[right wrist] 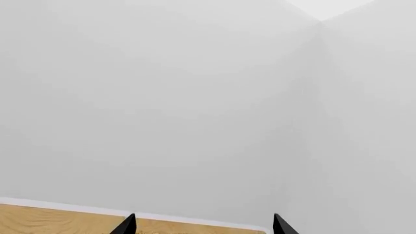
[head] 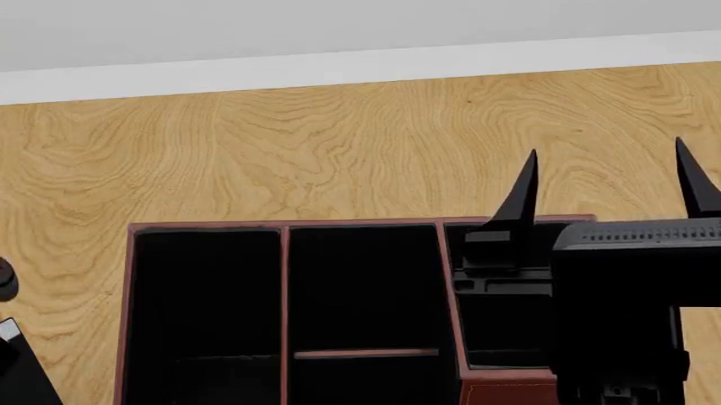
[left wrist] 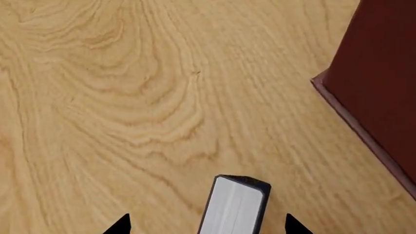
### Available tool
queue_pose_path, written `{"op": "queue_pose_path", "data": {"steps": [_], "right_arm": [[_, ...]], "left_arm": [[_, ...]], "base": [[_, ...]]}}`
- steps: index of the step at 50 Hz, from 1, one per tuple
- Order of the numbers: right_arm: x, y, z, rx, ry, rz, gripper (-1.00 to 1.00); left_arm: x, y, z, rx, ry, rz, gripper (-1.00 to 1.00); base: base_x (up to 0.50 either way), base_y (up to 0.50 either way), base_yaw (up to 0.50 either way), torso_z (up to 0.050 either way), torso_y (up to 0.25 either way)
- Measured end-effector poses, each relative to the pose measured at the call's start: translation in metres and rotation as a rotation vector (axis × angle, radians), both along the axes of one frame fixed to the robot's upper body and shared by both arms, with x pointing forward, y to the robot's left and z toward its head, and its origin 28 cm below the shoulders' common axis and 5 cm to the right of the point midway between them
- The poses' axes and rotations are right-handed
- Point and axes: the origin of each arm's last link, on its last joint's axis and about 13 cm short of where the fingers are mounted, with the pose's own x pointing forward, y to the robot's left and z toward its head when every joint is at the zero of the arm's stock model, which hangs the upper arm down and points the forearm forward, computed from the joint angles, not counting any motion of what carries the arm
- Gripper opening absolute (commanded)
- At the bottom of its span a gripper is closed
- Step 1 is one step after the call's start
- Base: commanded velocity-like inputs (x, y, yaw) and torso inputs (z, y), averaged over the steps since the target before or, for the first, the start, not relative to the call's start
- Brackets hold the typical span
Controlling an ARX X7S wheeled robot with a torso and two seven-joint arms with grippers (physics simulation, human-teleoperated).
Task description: Pick up the book and place it in the back compartment of the caddy.
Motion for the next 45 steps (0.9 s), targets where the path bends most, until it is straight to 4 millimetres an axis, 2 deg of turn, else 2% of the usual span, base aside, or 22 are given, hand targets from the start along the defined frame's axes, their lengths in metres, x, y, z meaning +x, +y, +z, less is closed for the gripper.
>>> {"op": "queue_pose_path", "data": {"steps": [42, 43, 45], "right_arm": [[0.002, 0.001, -0.003, -0.003, 0.014, 0.000, 1.00], [0.002, 0.001, -0.004, -0.003, 0.014, 0.001, 1.00], [0.002, 0.001, -0.004, -0.004, 0.015, 0.001, 1.00]], "left_arm": [[0.004, -0.001, -0.036, -0.003, 0.070, 0.024, 1.00], [0.004, -0.001, -0.036, -0.003, 0.072, 0.025, -1.00], [0.004, -0.001, -0.036, -0.004, 0.076, 0.024, -1.00]], "base": [[0.00, 0.00, 0.00, 0.000, 0.000], [0.00, 0.00, 0.00, 0.000, 0.000], [0.00, 0.00, 0.00, 0.000, 0.000]]}}
